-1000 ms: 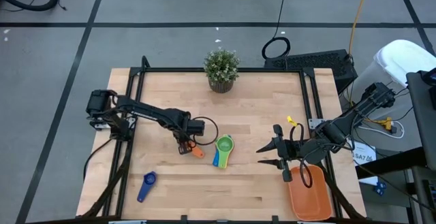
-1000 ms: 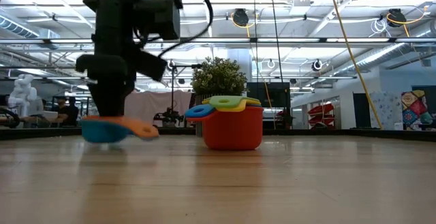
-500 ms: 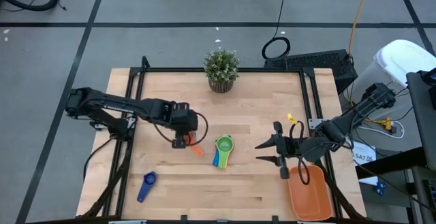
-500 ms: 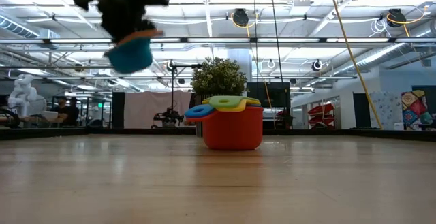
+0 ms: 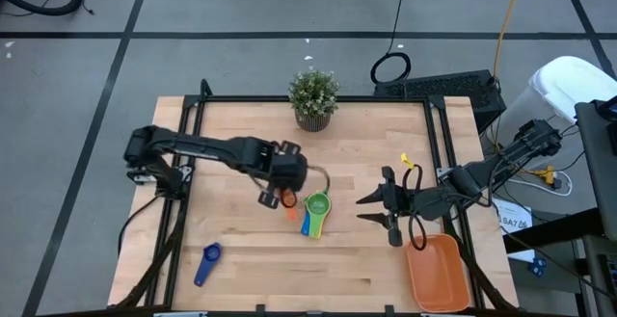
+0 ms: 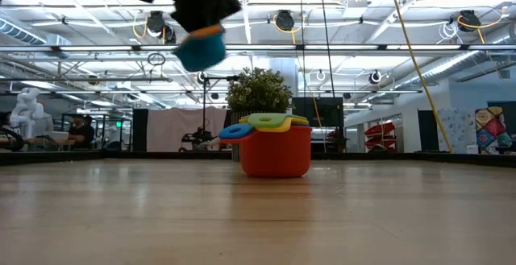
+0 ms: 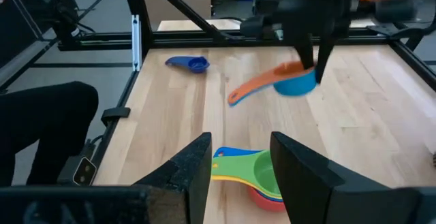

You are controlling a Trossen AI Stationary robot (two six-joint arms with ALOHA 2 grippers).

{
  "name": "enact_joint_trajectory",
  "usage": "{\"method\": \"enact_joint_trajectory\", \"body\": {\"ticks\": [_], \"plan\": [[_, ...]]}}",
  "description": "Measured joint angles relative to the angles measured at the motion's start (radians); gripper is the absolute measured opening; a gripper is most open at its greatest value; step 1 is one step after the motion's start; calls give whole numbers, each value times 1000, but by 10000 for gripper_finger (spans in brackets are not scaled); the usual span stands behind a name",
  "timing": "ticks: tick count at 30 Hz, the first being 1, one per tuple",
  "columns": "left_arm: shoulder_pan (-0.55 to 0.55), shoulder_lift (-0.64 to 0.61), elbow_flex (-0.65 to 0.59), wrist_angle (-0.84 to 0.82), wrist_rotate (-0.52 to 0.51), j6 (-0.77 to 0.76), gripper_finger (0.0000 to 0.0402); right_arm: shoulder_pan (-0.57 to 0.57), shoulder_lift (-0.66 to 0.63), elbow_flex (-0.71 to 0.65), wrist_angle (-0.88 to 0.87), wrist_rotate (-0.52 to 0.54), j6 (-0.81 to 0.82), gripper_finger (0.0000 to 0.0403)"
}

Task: Nest measuring cups in basket
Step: Stack the nested light blue and orange measuring cups on top of the green measuring cup

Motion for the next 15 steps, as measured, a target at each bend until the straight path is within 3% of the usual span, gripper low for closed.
{"method": "enact_joint_trajectory", "body": {"ticks": [8,15], "plan": [[-5,173,122,0,3,115,15,10,0,0,1,-1,17,144],[-6,215,227,5,3,173,15,10,0,0,0,-6,33,144]]}}
